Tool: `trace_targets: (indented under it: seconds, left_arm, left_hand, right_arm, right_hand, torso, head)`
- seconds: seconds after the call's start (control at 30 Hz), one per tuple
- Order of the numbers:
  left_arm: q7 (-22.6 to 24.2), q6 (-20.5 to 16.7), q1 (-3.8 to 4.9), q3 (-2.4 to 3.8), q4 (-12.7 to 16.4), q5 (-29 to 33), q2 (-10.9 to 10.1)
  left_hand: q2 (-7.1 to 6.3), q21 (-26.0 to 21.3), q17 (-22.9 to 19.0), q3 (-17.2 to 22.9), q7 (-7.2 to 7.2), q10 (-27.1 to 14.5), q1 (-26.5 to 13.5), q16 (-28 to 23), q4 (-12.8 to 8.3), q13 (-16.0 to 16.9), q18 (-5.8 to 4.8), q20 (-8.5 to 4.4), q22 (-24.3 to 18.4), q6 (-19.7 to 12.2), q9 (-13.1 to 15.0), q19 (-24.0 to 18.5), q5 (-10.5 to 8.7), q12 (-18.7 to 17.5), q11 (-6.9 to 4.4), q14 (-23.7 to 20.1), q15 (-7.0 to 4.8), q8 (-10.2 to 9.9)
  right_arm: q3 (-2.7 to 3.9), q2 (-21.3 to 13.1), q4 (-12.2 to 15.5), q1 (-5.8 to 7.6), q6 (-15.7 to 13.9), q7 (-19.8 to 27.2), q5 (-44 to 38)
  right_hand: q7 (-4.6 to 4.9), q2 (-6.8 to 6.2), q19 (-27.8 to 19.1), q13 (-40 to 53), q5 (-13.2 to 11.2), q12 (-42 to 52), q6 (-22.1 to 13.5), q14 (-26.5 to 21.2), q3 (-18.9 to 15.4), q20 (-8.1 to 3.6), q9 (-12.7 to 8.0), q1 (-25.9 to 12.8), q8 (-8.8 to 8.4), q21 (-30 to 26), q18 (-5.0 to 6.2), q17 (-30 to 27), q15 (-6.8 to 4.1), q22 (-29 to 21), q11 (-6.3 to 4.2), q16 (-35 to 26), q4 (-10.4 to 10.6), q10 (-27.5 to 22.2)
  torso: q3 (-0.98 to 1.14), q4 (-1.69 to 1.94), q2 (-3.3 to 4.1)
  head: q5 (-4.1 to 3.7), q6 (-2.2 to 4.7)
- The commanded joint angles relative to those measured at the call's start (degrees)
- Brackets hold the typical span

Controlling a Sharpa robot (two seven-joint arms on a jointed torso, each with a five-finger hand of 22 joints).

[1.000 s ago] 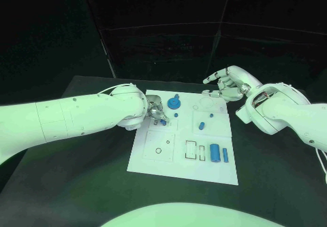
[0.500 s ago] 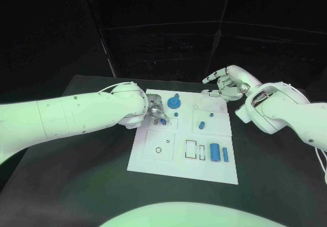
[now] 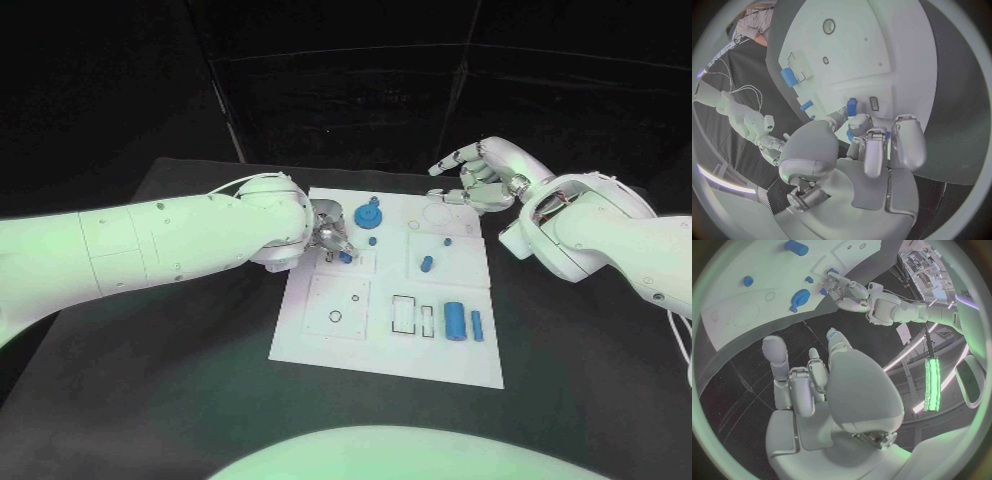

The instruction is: Assemble the parts on the task board

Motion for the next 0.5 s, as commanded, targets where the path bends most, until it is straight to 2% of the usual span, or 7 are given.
trace_targets:
  seconds: [0.03,0.27,0.5]
  left_arm:
    - [-0.5,1.8,-0.13,-0.13,0.0,-0.3,0.0]
    - [-0.6,2.4,-0.13,-0.14,-0.1,0.0,0.3]
    - [-0.7,3.4,-0.13,-0.18,-0.6,0.5,0.8]
  left_hand:
    - [-0.08,-0.1,15.1,6.8,-0.27,0.3,0.5,0.2,-6.5,0.0,-0.06,-0.23,0.1,0.0,0.0,-0.1,0.23,0.1,-0.32,5.9,-0.23,0.2]
    - [-0.21,-0.1,15.1,6.8,-0.28,0.4,0.3,0.2,-6.4,0.1,-0.06,-0.23,0.1,0.1,0.1,-0.1,0.23,0.2,-0.32,5.9,-0.22,0.3]
    - [-0.49,0.2,15.1,6.4,-0.52,1.2,-1.1,0.2,-4.8,0.8,-0.17,-0.28,0.6,1.0,0.5,0.2,0.20,0.9,-0.46,5.9,-0.30,1.0]
  right_arm:
    - [0.04,0.0,0.0,0.09,0.4,0.2,0.1]
    - [0.04,0.0,0.0,0.09,0.4,0.1,0.1]
    - [0.04,0.0,0.1,0.09,0.5,-0.1,0.1]
  right_hand:
    - [-0.04,0.65,-0.1,0.0,0.1,0.4,0.5,4.4,-0.1,-0.24,-0.1,0.1,0.28,-0.3,0.64,7.8,-0.46,0.0,-0.08,-0.2,-0.3,0.3]
    - [-0.04,0.65,-0.1,0.0,0.1,0.4,0.5,4.4,-0.1,-0.24,-0.1,0.1,0.28,-0.3,0.64,7.8,-0.46,0.0,-0.08,-0.2,-0.3,0.3]
    - [-0.06,0.78,0.0,0.1,-0.1,0.4,0.5,4.4,-0.1,-0.25,-0.1,0.0,0.31,-0.2,0.63,8.0,-0.47,0.1,-0.09,-0.2,-0.3,0.4]
  torso:
    - [0.00,-0.01,0.00]
    - [0.03,0.01,-0.01]
    - [0.02,-0.02,-0.02]
  head:
    - [0.02,0.01]
    - [0.07,-0.03]
    - [0.11,-0.04]
